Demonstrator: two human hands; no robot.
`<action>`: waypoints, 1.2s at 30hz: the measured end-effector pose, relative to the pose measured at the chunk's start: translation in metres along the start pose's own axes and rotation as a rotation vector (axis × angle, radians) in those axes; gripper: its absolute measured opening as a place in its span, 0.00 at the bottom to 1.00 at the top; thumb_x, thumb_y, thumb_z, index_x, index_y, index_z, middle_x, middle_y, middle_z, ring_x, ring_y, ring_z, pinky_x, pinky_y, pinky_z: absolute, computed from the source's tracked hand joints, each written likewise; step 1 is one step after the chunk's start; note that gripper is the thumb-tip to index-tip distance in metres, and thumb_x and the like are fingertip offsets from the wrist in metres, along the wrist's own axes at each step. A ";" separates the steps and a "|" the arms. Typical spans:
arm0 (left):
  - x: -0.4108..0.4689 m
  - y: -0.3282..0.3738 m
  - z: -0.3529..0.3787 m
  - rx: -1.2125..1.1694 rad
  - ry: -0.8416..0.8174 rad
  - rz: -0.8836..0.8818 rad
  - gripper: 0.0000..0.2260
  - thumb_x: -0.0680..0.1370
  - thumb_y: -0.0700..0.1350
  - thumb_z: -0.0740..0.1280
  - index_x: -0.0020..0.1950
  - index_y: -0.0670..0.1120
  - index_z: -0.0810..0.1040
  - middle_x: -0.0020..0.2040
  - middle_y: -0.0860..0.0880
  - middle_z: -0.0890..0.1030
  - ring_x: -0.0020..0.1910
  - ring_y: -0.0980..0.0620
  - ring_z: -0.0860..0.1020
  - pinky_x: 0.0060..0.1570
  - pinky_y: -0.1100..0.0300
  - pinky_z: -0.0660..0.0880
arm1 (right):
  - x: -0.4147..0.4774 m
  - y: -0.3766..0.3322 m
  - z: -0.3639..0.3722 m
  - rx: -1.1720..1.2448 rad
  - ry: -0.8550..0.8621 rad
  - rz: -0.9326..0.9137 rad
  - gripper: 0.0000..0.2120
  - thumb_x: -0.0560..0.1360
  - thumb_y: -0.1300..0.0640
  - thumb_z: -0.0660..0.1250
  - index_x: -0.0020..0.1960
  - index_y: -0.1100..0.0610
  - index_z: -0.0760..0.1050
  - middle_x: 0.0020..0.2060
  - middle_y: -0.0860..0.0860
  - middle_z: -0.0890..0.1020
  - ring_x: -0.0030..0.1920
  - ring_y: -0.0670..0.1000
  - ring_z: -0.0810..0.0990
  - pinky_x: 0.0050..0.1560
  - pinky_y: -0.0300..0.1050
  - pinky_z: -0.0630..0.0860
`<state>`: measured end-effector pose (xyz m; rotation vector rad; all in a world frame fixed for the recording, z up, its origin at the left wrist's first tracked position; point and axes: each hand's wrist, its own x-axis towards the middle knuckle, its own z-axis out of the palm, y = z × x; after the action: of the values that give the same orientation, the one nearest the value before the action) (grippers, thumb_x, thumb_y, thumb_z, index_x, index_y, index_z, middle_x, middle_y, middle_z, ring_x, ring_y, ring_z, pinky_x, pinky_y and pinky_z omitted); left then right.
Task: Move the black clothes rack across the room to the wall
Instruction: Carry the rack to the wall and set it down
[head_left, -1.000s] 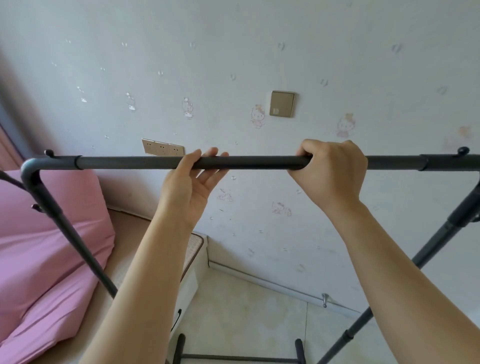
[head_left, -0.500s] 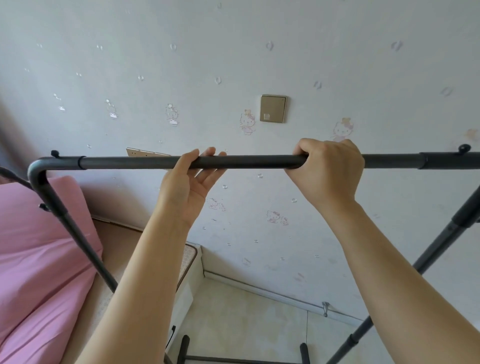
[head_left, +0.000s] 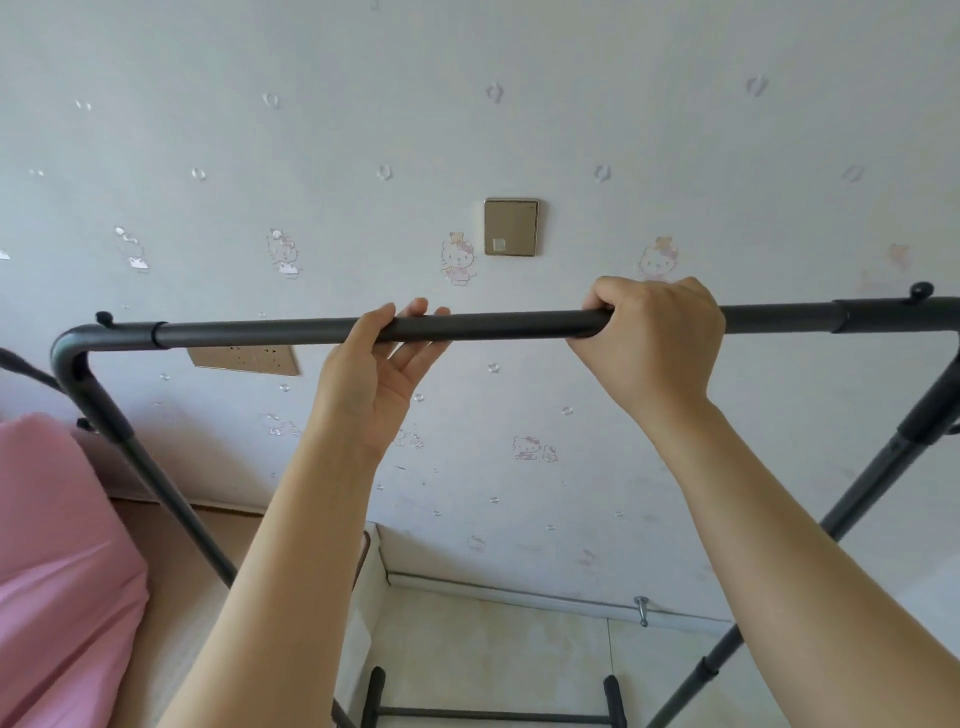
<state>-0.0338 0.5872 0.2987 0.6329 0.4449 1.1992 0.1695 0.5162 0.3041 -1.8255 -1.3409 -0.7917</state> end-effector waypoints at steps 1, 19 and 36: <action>0.005 0.001 0.000 -0.002 -0.007 -0.008 0.03 0.79 0.36 0.62 0.46 0.40 0.71 0.40 0.41 0.84 0.47 0.38 0.84 0.44 0.49 0.82 | 0.002 -0.001 0.003 -0.006 0.005 0.008 0.13 0.61 0.62 0.72 0.27 0.53 0.68 0.17 0.48 0.65 0.21 0.54 0.63 0.36 0.41 0.58; 0.090 0.024 -0.023 -0.052 -0.107 -0.134 0.03 0.79 0.35 0.62 0.46 0.40 0.71 0.42 0.39 0.83 0.49 0.36 0.83 0.49 0.44 0.81 | 0.035 -0.024 0.057 -0.096 0.071 0.059 0.08 0.61 0.62 0.71 0.27 0.56 0.72 0.17 0.50 0.67 0.22 0.56 0.61 0.35 0.41 0.58; 0.148 0.019 -0.015 -0.047 -0.109 -0.146 0.04 0.79 0.35 0.62 0.45 0.39 0.72 0.42 0.39 0.83 0.57 0.35 0.81 0.54 0.42 0.79 | 0.073 -0.009 0.098 -0.117 0.092 0.036 0.08 0.62 0.61 0.71 0.28 0.56 0.73 0.18 0.49 0.65 0.22 0.56 0.62 0.37 0.41 0.59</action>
<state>-0.0102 0.7357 0.3019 0.6120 0.3639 1.0285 0.1863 0.6375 0.3118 -1.8741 -1.2224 -0.9413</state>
